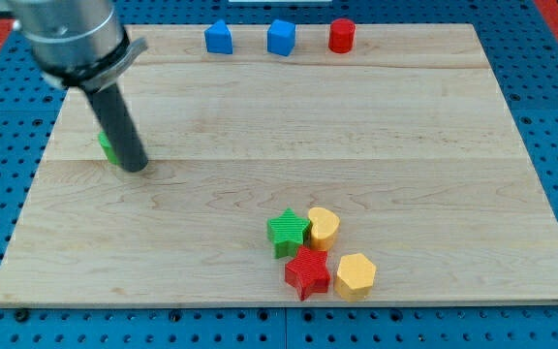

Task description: Slide the green circle parallel to the blue triangle

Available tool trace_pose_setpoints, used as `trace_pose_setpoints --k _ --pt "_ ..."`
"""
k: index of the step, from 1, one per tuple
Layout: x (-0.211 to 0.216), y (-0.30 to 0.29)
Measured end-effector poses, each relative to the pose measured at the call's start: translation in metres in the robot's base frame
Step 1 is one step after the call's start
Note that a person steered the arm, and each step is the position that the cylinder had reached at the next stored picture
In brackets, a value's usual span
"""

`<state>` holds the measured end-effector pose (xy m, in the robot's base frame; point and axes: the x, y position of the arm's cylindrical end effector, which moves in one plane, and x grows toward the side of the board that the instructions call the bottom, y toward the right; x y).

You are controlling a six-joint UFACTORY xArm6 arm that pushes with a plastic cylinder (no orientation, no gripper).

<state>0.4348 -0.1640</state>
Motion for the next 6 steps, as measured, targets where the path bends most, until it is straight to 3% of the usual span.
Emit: trace_pose_setpoints --k 1,2,3,4,5,6 --pt "-0.071 0.018" --pt "-0.022 0.035" --pt "0.052 -0.009" --pt "-0.024 -0.041" --pt "-0.128 -0.029" --pt "-0.18 -0.009"
